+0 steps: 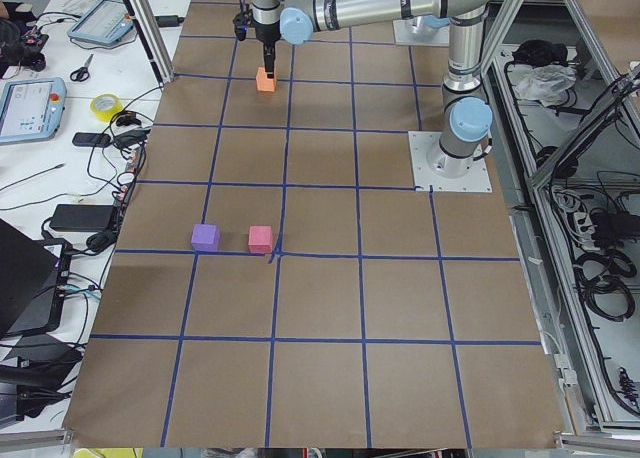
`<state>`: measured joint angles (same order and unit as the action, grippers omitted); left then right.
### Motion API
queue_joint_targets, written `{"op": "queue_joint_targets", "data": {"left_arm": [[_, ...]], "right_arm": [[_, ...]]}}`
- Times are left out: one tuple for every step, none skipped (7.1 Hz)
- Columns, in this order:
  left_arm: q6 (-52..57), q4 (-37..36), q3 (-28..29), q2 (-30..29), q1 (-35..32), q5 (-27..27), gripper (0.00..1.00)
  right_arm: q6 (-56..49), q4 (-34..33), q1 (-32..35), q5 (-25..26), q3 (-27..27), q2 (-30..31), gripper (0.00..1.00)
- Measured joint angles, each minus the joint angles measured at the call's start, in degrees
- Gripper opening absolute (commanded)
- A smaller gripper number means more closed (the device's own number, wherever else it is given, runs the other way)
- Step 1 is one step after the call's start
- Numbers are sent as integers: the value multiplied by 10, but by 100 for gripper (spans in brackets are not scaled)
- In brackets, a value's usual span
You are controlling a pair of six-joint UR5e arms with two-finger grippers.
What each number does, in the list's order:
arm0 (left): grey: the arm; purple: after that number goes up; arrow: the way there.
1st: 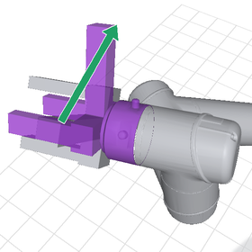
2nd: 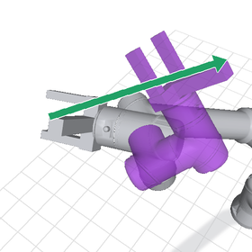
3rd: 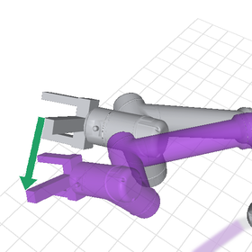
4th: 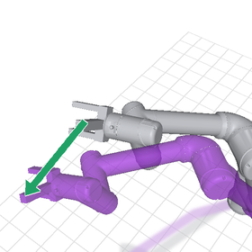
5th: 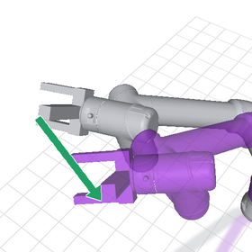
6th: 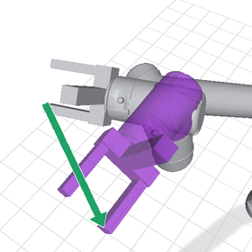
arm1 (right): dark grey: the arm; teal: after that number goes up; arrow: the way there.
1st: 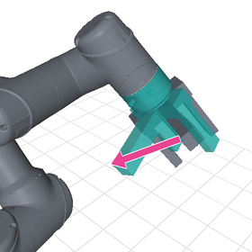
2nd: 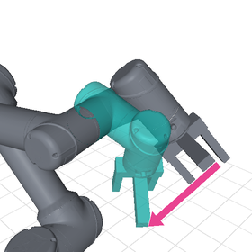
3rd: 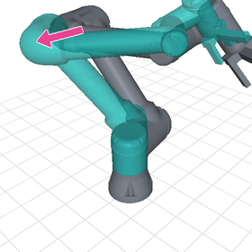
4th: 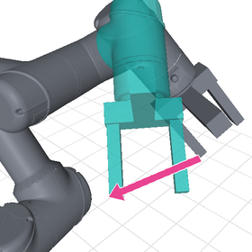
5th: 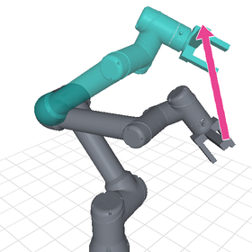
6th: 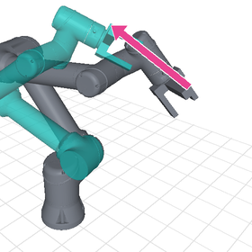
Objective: Arrange blocks in a line
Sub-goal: 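Reach the left gripper to the orange cube and grasp it, then carry the orange cube with the left gripper toward the pink cube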
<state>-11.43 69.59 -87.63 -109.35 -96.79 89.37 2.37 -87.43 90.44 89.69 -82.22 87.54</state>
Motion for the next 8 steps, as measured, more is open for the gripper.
{"op": "queue_joint_targets", "data": {"left_arm": [[-29, -38, 9, -36, -23, 0, 100], [-59, -77, 16, -69, -46, -1, 100], [-91, -123, 19, -100, -66, -2, 100], [-113, -156, 21, -125, -85, -3, 100], [-132, -172, 22, -144, -97, -3, 100], [-148, -179, 22, -156, -104, -3, 100], [-150, -182, 22, -167, -106, -2, 100], [-146, -186, 23, -176, -107, 0, 100]], "right_arm": [[0, -1, 0, 0, -1, 0, 100], [-1, -1, 0, 1, -1, 0, 100], [-1, -1, 0, 1, -1, 0, 100], [-1, -1, 1, 1, -2, 0, 100], [-1, 0, 1, 1, -2, 0, 100], [-1, 0, 0, 1, -2, 0, 100], [-1, 0, 0, 1, -2, 0, 100], [-2, 0, 0, 1, -3, -1, 100]]}}
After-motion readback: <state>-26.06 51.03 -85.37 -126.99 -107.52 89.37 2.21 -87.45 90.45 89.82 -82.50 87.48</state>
